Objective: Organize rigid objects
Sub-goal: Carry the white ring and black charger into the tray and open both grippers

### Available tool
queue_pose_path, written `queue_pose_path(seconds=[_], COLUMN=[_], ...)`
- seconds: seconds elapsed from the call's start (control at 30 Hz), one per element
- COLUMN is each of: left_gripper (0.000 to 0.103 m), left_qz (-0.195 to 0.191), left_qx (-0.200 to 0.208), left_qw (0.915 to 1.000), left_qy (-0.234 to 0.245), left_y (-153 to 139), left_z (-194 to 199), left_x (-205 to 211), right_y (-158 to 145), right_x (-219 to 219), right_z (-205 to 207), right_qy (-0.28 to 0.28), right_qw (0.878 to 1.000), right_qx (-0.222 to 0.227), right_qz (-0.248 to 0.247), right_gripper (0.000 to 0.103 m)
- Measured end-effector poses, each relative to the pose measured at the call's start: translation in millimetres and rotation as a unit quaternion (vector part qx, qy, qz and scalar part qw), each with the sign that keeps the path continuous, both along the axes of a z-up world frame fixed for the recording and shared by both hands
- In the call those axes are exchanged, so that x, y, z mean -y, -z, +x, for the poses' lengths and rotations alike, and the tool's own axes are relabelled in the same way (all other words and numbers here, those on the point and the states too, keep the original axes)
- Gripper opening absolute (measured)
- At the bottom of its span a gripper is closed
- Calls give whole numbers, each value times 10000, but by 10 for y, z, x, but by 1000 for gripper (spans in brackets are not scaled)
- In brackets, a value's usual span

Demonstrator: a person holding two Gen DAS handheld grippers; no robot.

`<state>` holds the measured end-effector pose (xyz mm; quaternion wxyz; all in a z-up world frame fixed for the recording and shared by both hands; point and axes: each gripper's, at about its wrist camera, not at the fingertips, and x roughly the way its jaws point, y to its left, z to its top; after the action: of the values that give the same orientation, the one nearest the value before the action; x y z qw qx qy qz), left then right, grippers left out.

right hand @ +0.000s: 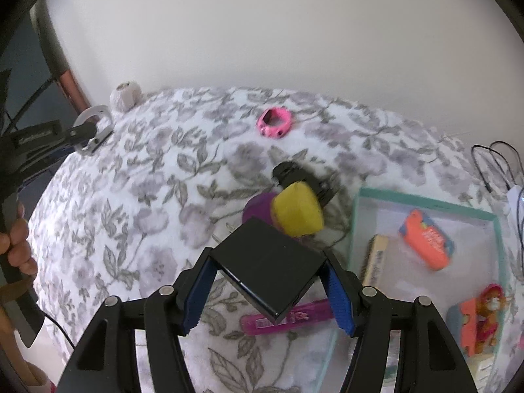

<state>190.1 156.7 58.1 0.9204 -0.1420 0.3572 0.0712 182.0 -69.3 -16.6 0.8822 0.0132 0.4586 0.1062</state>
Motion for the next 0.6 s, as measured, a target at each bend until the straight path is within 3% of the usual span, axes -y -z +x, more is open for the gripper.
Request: queue_pose_path(seconds=[0.33, 0.6], left_gripper=[19, 19], left_qz=[218, 343], left_qx=[478, 612], left_qw=[9981, 9944], left_qy=[318, 797], left_y=[-393, -504], left_z=[-155, -192], left_x=[335, 794], right_y=[-343, -524], right_x=[560, 1056], right_z=[-63, -138], right_qy=[570, 1002], right_qw=[9980, 9941], right_qx=[257, 404], right_qz=[79, 138], right_gripper=[66, 66])
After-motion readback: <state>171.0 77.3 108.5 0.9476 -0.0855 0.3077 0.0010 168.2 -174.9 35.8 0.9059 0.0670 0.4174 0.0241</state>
